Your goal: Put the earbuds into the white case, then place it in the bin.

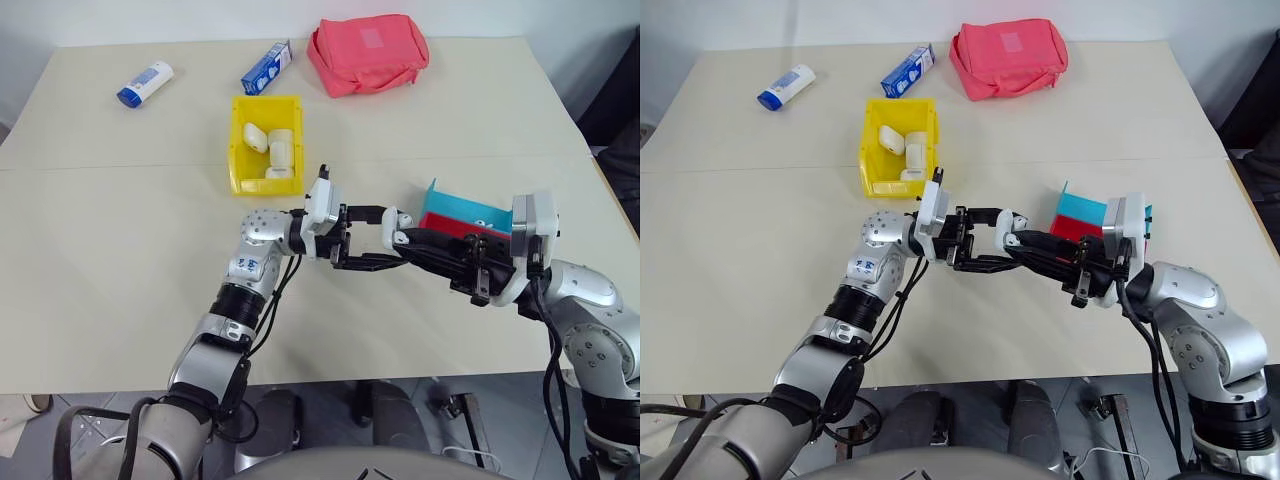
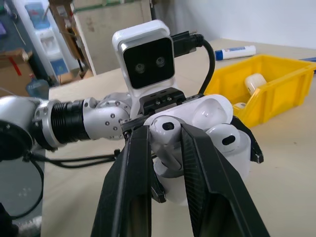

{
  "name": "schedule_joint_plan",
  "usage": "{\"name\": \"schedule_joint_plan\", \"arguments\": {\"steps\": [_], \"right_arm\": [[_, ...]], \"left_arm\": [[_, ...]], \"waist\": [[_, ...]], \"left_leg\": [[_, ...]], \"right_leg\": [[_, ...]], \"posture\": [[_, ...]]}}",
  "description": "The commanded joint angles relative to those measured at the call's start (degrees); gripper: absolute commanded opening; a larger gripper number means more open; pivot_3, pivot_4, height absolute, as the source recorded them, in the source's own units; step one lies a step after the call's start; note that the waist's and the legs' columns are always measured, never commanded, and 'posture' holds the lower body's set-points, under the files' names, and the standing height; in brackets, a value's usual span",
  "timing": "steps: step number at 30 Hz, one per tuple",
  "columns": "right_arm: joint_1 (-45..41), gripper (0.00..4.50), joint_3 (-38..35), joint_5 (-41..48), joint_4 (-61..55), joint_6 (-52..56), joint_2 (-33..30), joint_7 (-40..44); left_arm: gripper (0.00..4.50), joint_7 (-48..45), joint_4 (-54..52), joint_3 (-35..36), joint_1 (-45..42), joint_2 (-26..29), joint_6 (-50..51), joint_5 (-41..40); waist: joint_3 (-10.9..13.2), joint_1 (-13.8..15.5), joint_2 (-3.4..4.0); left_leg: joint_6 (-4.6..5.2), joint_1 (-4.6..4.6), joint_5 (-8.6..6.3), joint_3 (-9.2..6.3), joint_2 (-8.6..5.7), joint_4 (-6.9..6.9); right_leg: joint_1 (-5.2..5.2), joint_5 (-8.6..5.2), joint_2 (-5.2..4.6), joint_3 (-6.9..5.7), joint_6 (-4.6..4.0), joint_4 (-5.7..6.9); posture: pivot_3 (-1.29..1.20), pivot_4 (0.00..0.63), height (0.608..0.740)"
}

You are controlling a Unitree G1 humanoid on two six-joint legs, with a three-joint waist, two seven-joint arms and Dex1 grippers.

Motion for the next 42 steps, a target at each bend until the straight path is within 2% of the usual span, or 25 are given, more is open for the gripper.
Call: {"name": "schedule_joint_plan", "arguments": {"steps": [1,10,16,28,35,42], "right_arm": [[2.4,0.49,-1.5,-1.6,3.6,0.9,1.4,-4.0],[3.6,0.49,-1.3,-2.5,4.4,-0.9,5.8,-6.2],[4.5,0.49,-2.2,-3.1,6.3,-1.4,6.5,-6.5],[4.5,0.49,-1.2,-5.3,7.9,-0.6,3.9,-5.9],[0.4,0.49,3.2,-6.8,5.0,2.7,-0.7,-6.0],[-2.5,0.49,3.3,-6.8,5.7,4.6,-2.6,-6.0]], "left_arm": [[2.8,-0.5,-6.2,1.9,-1.2,-0.6,-1.4,-3.6],[2.8,-0.6,-6.7,1.7,-1.2,-0.6,-1.0,-4.0],[2.8,-0.8,-6.7,1.9,-1.3,-0.3,-1.1,-3.9],[2.8,-0.9,-6.8,1.6,-0.9,0.0,-1.5,-3.7],[2.8,-2.8,-6.5,0.2,-0.7,0.5,-2.5,-2.9],[2.8,-2.9,-5.8,0.5,-1.2,0.2,-2.6,-2.8]], "waist": [[0.0,0.0,0.0],[0.0,0.0,0.0],[0.0,0.0,0.0],[0.0,0.0,0.0],[0.0,-0.1,0.0],[0.0,0.0,0.0]], "left_leg": [[0.0,0.0,0.0,0.0,0.0,0.0],[0.0,0.0,0.0,0.0,0.0,-0.01],[0.0,0.0,0.0,0.0,-0.01,-0.01],[0.0,0.0,0.0,0.0,-0.01,-0.01],[0.0,0.0,0.0,0.01,0.0,-0.02],[0.0,-0.01,0.0,0.0,0.0,-0.02]], "right_leg": [[0.0,0.0,0.0,0.0,0.0,0.0],[0.0,0.0,0.01,0.0,0.0,0.01],[0.0,0.0,0.0,0.0,0.0,0.0],[0.0,0.0,0.0,0.01,0.0,0.01],[-0.03,-0.01,0.01,0.0,-0.01,0.01],[-0.02,0.0,-0.01,0.0,-0.01,-0.02]], "posture": [[0.0,0.15,0.74],[0.0,0.15,0.74],[0.0,0.15,0.74],[0.0,0.15,0.74],[0.0,0.15,0.74],[0.0,0.15,0.74]]}}
